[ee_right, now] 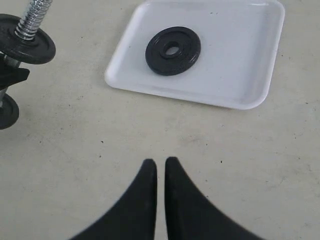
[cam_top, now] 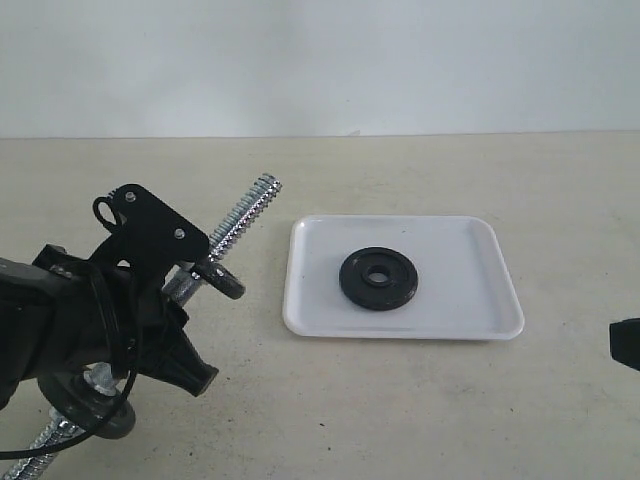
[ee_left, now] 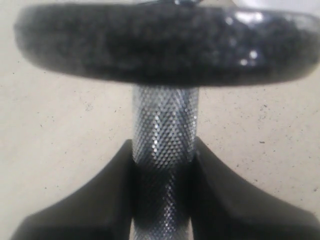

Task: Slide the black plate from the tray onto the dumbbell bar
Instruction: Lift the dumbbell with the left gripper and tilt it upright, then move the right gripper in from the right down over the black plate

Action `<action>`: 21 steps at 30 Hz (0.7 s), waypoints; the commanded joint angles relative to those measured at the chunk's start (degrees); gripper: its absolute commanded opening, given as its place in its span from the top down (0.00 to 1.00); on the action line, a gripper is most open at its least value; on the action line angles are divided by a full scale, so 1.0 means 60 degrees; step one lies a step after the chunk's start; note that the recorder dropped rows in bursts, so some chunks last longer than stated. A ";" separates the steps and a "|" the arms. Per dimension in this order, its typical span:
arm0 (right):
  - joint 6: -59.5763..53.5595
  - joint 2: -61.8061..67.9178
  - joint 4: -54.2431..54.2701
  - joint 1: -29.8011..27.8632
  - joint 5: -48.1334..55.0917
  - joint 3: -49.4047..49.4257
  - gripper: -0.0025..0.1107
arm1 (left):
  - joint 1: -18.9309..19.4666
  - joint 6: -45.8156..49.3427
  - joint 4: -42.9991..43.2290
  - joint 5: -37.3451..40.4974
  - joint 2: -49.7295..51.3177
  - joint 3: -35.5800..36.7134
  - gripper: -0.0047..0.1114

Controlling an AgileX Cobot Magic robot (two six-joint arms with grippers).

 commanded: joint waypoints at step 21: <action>-0.0471 0.0018 0.0456 0.0045 -0.0433 0.0045 0.05 | 0.0003 0.0044 0.0549 -0.0390 -0.0489 -0.0325 0.92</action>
